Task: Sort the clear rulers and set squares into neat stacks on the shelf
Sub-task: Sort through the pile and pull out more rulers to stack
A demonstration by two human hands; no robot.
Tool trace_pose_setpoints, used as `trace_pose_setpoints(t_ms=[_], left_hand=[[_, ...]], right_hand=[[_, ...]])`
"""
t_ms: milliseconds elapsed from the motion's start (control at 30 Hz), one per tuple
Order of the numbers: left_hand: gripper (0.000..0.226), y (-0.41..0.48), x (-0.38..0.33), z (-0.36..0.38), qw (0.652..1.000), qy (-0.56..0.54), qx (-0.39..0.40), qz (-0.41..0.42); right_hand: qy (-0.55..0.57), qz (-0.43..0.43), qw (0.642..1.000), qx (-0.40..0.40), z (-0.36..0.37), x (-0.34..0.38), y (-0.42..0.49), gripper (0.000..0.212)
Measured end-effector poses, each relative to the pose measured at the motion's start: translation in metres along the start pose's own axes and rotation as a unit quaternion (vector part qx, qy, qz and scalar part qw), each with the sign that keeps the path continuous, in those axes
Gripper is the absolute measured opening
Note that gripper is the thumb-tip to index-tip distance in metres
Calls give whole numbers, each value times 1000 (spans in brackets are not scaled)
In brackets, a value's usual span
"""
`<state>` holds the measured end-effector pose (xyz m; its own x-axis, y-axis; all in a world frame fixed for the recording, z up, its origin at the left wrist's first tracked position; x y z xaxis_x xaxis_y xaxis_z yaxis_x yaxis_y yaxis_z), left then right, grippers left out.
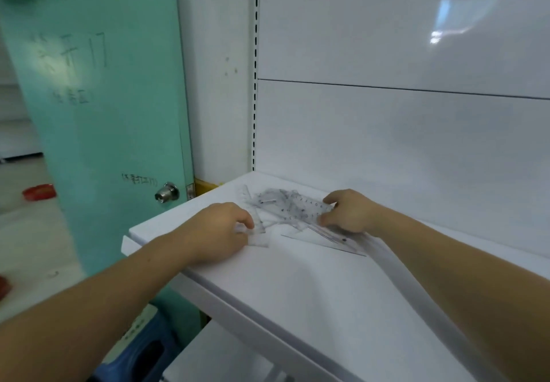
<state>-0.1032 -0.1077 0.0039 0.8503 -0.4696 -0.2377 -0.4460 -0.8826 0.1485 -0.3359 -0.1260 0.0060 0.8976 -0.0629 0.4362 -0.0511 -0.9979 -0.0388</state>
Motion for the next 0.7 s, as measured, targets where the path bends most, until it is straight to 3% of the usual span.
trace_pose_setpoints(t_ms=[67,167,233,367,433,533,700], left_hand=[[16,-1,-1,-2,1000,-6,0,25],[3,0,-6,-2,997,-39,32,62],[8,4,-5,-7,993,-87,23,71],[59,22,14,5,994,-22,86,70],[52,27,21,12,990,-1,118,73],[40,27,14,8,989,-13,104,109],[54,33,21,11,985,12,131,111]], right_hand=[[-6,-3,1000,-12,-4,-2,-5,44],[-55,6,998,-27,-5,-5,-16,44],[-52,15,998,-44,-7,-5,-25,44],[-77,27,995,-66,-12,3,-46,43],[-81,31,993,-83,-12,7,-58,45],[-85,27,991,-102,-8,12,-76,41],[-59,38,989,-133,-5,16,-111,36]])
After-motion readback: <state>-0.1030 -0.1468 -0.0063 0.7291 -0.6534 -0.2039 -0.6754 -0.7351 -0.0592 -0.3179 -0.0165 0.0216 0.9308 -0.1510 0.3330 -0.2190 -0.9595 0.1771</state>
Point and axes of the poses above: each hand's wrist, its own y-axis towards the middle knuckle, its own z-axis out of the palm, x = y × z, the point moved 9 cm from there along y, towards the middle knuckle, and after that the axes turned 2 degrees about x, right-handed, at the moved point
